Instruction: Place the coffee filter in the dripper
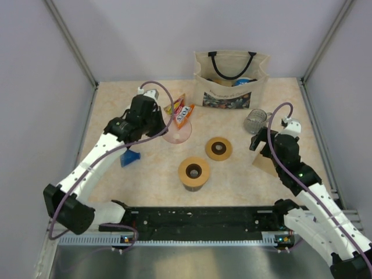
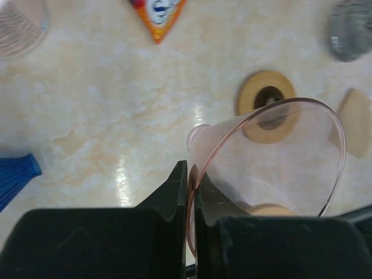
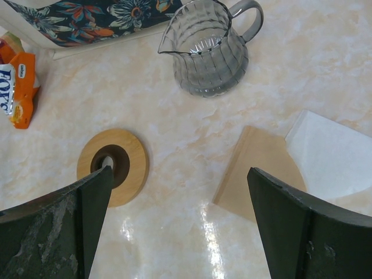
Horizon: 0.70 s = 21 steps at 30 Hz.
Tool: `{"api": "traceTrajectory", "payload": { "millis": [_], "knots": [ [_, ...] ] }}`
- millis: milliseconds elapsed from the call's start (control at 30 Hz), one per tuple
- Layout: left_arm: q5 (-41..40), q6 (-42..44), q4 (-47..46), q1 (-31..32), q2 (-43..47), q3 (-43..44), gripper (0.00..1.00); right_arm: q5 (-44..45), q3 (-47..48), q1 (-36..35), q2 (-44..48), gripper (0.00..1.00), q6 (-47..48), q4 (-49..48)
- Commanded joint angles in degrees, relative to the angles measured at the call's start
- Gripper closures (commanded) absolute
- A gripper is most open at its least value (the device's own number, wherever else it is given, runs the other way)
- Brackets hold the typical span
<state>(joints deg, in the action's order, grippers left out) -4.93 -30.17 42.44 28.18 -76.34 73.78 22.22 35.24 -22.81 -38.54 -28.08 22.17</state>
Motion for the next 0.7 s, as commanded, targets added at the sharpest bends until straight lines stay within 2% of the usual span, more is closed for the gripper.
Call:
{"api": "traceTrajectory", "payload": {
  "millis": [0, 133, 300, 433, 667],
  "knots": [
    [16.5, 2.4, -11.8, -0.1, 8.5, -3.4, 1.00, -0.8, -0.2, 0.2, 1.1, 0.02, 0.6, -2.0],
    [27.2, 1.7, -13.7, 0.0, 11.9, -4.7, 1.00, -1.2, -0.2, 0.3, 1.4, 0.02, 0.7, -2.1],
    [30.7, 3.5, -7.8, 0.0, 10.9, -2.4, 1.00, -2.0, -0.4, 0.3, 1.5, 0.02, 0.5, -2.3],
    [38.6, 4.0, -4.8, 0.3, 8.8, -1.4, 1.00, -2.2, -0.3, 0.3, 1.5, 0.02, 0.7, -2.6],
    [40.3, 6.7, -1.5, 2.6, 9.1, -2.6, 1.00, -1.6, -0.3, 0.3, 1.2, 0.02, 0.9, -2.6]
  ]
}}
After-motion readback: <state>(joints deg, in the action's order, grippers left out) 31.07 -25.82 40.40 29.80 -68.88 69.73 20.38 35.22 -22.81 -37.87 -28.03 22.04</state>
